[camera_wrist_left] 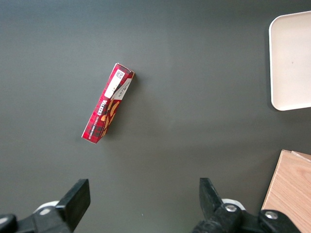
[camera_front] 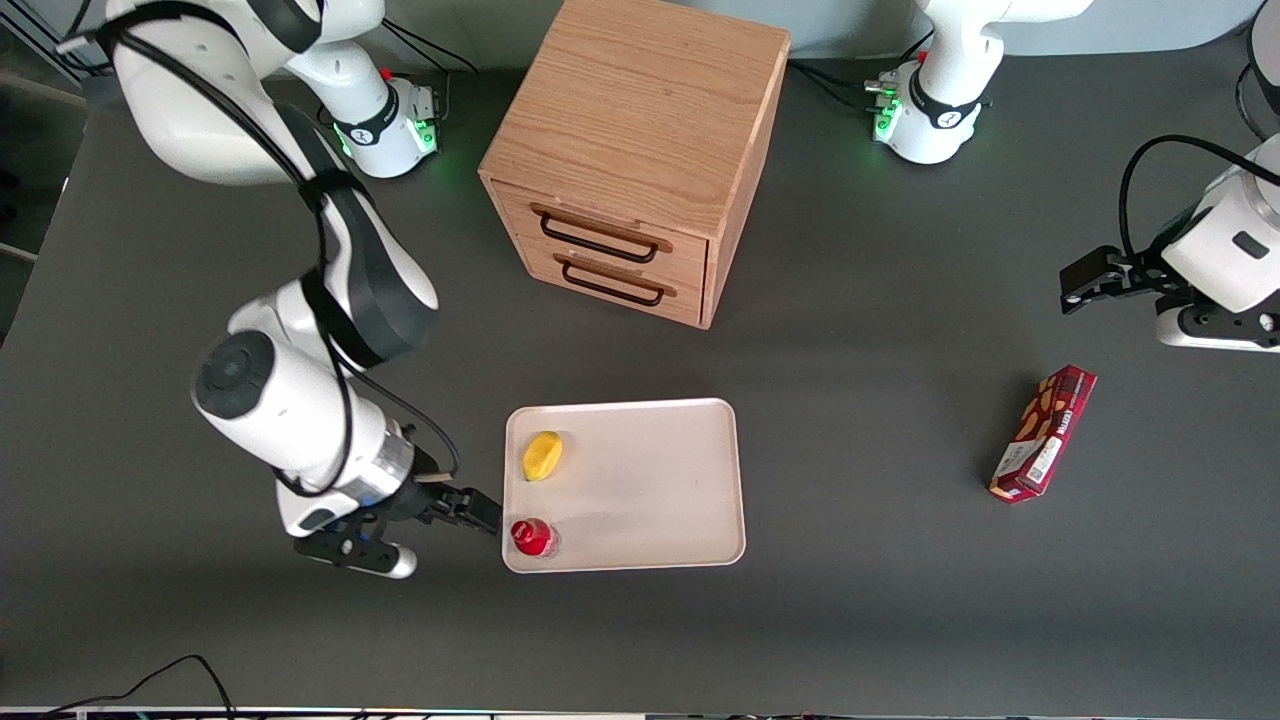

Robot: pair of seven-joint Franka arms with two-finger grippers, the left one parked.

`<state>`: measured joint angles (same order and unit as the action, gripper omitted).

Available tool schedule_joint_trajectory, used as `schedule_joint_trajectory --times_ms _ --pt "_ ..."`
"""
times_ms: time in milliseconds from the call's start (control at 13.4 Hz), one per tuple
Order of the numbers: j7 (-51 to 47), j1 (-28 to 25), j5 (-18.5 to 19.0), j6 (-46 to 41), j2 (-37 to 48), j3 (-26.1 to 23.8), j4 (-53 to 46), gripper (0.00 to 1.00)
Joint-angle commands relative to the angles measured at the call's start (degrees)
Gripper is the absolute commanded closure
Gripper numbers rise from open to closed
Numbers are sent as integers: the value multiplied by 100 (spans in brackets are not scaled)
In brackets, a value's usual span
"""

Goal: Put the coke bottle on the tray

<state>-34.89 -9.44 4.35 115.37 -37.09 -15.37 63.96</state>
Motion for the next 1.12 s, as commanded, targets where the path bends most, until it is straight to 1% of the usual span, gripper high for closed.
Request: schedule_joint_trajectory --times_ms 0,75,149,299,448,597,821,896,1045 --pt "226 240 66 -1152 1191 25 537 0" --pt "350 441 31 -1627 1595 -1 730 0" --pt "360 643 -4 -1919 2008 -27 976 0" --pt "560 978 -22 -2386 2940 -45 1573 0" --pt "974 1181 -83 -2668 3583 -36 2013 0" --pt "1001 1391 -372 -2661 3988 -36 2418 0" --pt "1001 1489 -584 -2441 4595 -27 3086 0" --pt "1071 1506 -706 -2441 4692 7 3114 0" --pt "1203 1568 -743 -2484 4807 17 3097 0"
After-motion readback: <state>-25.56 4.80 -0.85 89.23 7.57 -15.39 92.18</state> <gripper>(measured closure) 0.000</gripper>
